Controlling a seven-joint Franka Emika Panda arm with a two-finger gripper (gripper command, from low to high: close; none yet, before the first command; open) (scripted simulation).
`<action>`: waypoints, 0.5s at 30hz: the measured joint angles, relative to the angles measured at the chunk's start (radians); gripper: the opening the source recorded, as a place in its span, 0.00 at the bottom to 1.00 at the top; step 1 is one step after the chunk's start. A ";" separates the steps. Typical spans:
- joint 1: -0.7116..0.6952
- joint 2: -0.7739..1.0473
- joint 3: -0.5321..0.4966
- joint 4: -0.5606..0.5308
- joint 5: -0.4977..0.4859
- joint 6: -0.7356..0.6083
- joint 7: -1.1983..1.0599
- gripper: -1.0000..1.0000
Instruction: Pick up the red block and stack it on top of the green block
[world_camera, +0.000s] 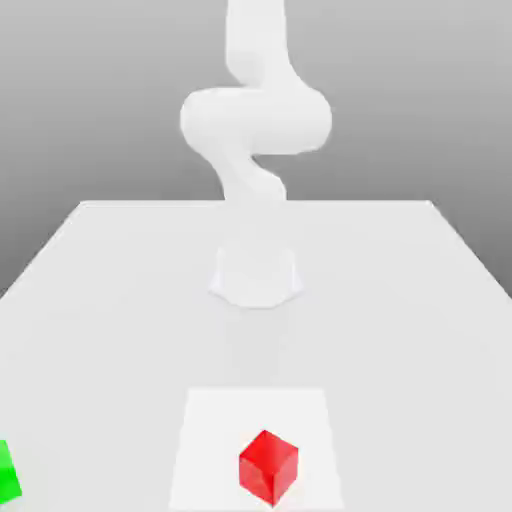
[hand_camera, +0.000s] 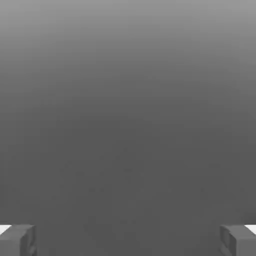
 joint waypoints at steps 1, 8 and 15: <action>0.021 0.039 -0.018 -0.009 0.009 0.016 -0.042 0.50; 0.140 0.298 -0.123 -0.065 0.075 0.115 -0.325 0.50; 0.209 0.554 -0.174 -0.121 0.142 0.214 -0.605 0.50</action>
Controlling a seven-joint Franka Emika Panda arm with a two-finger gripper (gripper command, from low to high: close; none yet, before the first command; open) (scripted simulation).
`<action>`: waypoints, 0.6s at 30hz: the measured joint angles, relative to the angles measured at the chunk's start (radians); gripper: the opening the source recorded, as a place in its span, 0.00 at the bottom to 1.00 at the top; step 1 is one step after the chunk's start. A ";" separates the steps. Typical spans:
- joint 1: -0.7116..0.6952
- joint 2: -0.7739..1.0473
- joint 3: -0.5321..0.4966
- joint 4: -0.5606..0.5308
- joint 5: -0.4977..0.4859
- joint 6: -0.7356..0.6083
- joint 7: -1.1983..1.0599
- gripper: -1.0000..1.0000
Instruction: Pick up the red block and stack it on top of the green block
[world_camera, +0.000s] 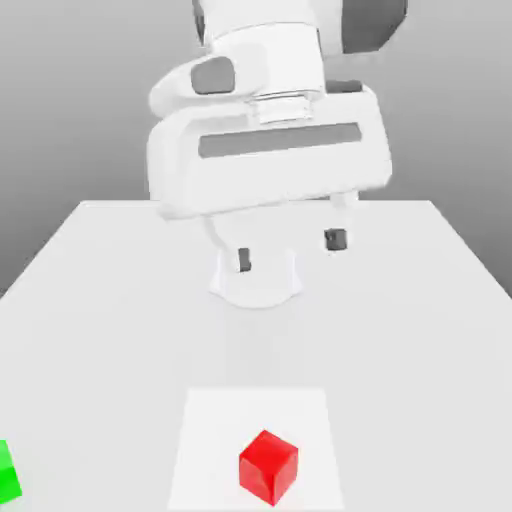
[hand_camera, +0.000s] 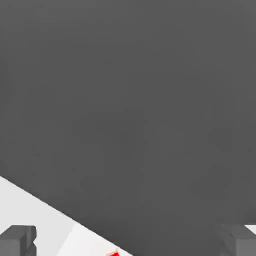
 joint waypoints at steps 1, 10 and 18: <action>0.004 0.036 -0.001 -0.008 0.006 0.014 -0.037 0.50; 0.006 0.340 0.003 -0.076 -0.049 0.159 -0.280 0.50; -0.043 0.512 0.066 -0.054 0.018 0.295 -0.345 0.00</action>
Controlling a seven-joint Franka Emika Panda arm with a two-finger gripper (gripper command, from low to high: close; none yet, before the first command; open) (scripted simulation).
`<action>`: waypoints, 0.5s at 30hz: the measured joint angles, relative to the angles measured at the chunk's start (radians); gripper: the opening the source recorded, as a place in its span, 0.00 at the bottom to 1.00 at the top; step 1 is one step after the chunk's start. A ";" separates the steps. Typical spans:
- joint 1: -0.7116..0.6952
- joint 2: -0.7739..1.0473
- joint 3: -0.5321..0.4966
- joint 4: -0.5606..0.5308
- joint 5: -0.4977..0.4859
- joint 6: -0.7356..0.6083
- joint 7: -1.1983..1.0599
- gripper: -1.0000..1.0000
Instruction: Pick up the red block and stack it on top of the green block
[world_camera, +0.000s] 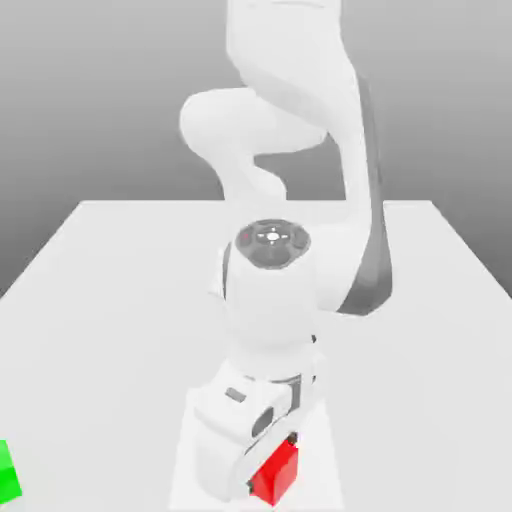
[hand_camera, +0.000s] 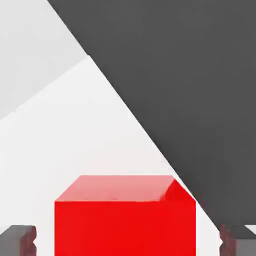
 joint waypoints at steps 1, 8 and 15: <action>0.000 0.000 0.000 0.000 0.000 -0.001 0.000 0.00; 0.026 -0.120 -0.039 -0.020 -0.065 -0.099 0.047 0.00; -0.117 -0.120 -0.127 0.089 -0.049 -0.225 -0.147 0.00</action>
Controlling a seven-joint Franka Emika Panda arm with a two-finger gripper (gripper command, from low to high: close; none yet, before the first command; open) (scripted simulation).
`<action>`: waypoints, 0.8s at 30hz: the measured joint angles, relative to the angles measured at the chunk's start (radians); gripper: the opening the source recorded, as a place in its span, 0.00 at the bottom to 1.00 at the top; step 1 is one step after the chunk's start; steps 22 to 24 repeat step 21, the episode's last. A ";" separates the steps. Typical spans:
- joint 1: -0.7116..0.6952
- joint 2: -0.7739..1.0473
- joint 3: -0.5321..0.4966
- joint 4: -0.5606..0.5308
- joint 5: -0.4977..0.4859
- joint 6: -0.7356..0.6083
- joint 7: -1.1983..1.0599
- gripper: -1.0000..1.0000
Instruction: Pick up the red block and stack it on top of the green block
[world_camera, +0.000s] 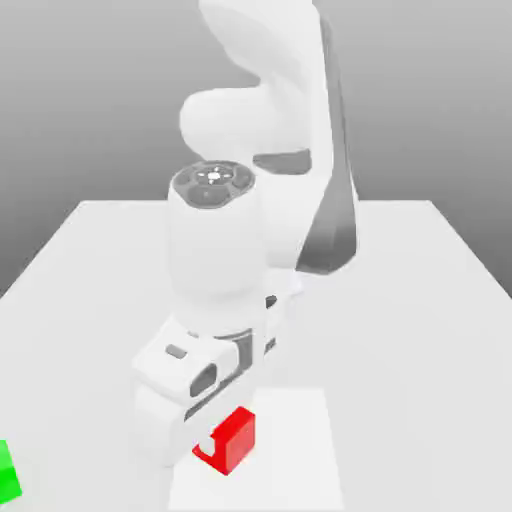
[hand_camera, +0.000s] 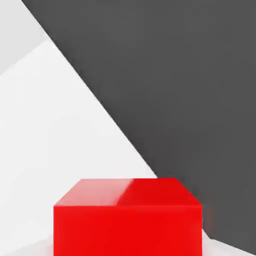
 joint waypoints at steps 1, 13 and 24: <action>-0.029 0.010 -0.012 0.022 0.008 -0.015 -0.040 0.00; -0.336 0.197 -0.063 0.229 0.136 -0.046 -0.446 0.00; -0.346 0.220 -0.053 0.232 0.150 -0.026 -0.458 1.00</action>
